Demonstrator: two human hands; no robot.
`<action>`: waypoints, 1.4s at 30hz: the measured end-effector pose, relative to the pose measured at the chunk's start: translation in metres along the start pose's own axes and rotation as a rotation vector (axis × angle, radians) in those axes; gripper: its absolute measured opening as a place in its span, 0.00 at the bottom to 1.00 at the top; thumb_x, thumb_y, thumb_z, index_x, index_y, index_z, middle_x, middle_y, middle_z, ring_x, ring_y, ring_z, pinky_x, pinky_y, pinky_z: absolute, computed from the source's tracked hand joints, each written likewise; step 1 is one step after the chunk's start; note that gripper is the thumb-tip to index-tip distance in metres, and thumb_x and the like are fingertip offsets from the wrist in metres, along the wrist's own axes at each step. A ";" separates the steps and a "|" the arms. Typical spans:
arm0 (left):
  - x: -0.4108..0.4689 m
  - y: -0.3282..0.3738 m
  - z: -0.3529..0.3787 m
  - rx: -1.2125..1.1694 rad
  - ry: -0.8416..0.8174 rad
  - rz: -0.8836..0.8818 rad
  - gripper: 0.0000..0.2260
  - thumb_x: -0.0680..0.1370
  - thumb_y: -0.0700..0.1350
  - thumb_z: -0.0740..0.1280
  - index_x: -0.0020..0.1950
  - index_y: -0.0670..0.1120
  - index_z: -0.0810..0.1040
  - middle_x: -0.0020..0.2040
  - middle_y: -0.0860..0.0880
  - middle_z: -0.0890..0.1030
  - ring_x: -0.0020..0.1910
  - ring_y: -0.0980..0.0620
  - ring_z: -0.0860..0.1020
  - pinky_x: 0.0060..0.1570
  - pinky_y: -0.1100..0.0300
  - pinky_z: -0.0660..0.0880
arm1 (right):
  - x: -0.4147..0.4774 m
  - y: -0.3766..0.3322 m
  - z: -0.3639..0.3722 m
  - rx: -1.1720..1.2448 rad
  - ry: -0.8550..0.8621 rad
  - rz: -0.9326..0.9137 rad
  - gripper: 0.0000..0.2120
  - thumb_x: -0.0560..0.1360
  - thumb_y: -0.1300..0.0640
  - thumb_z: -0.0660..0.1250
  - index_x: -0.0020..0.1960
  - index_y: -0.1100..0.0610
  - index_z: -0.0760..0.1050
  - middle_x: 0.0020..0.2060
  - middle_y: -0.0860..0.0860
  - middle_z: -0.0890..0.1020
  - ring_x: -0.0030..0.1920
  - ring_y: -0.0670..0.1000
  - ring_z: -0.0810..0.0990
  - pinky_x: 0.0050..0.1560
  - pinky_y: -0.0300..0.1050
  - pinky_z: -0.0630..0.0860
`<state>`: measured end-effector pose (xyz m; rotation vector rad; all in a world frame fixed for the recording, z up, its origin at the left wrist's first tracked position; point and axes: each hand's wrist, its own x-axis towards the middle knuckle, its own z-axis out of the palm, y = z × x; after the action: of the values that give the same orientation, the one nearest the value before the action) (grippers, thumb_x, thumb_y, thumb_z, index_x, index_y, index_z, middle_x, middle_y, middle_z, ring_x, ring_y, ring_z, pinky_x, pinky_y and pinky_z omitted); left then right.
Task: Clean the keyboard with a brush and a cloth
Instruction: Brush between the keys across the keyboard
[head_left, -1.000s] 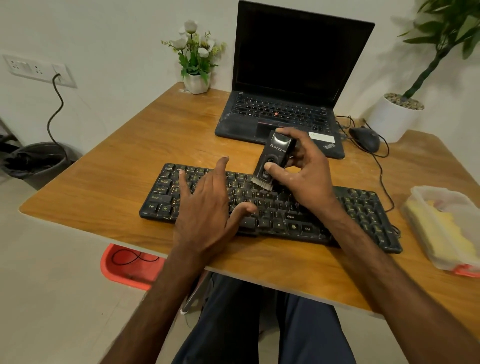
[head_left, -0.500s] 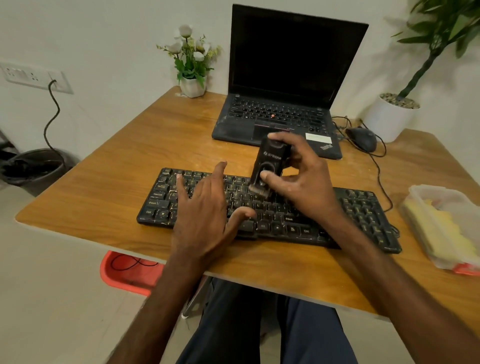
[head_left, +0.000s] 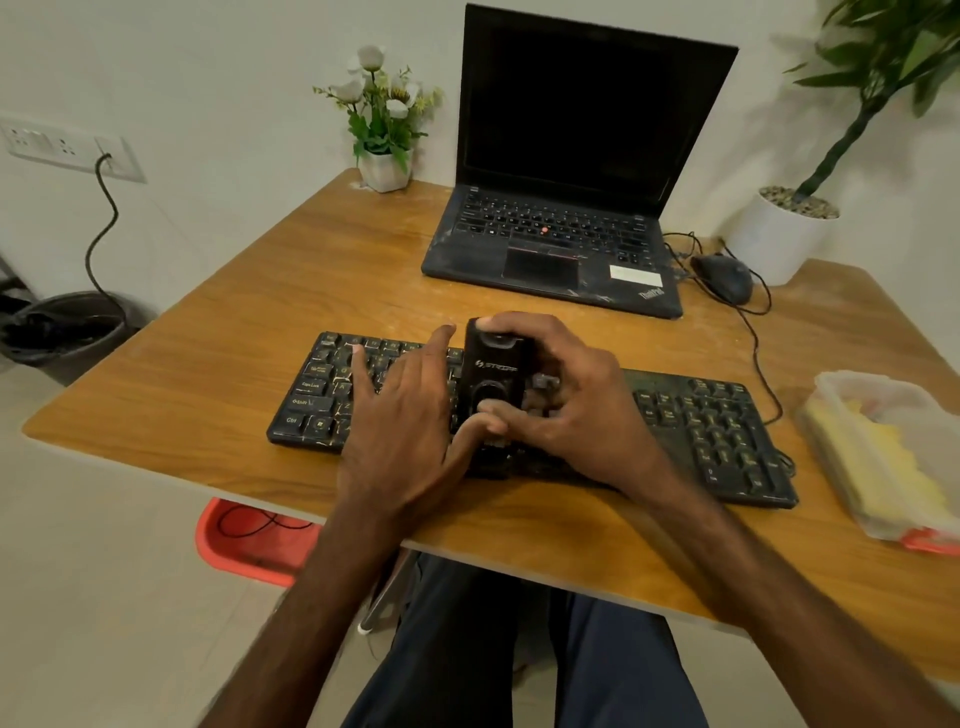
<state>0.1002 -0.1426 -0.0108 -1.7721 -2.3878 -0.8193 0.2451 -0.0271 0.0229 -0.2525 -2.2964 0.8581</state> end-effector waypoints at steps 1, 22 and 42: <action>0.000 0.000 0.000 0.005 -0.004 0.005 0.48 0.75 0.76 0.36 0.80 0.41 0.57 0.71 0.42 0.75 0.71 0.46 0.73 0.76 0.32 0.49 | 0.005 0.001 0.000 -0.044 -0.006 -0.017 0.29 0.71 0.60 0.76 0.69 0.54 0.69 0.63 0.46 0.75 0.60 0.48 0.79 0.47 0.40 0.82; 0.001 0.000 0.001 0.023 0.012 -0.020 0.49 0.75 0.75 0.35 0.80 0.40 0.57 0.69 0.41 0.76 0.69 0.45 0.75 0.74 0.31 0.52 | -0.002 0.019 -0.039 -0.008 0.215 0.246 0.30 0.70 0.61 0.76 0.69 0.50 0.70 0.63 0.47 0.74 0.57 0.47 0.80 0.42 0.48 0.84; -0.002 -0.003 -0.003 -0.079 0.157 -0.074 0.40 0.80 0.68 0.37 0.77 0.42 0.63 0.69 0.43 0.77 0.68 0.47 0.76 0.76 0.33 0.50 | -0.036 -0.005 -0.030 -0.359 0.094 -0.170 0.30 0.71 0.60 0.76 0.69 0.54 0.67 0.58 0.55 0.80 0.56 0.48 0.80 0.50 0.39 0.81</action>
<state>0.0975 -0.1463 -0.0094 -1.5874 -2.3620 -1.0347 0.2926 -0.0297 0.0244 -0.2429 -2.3322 0.3380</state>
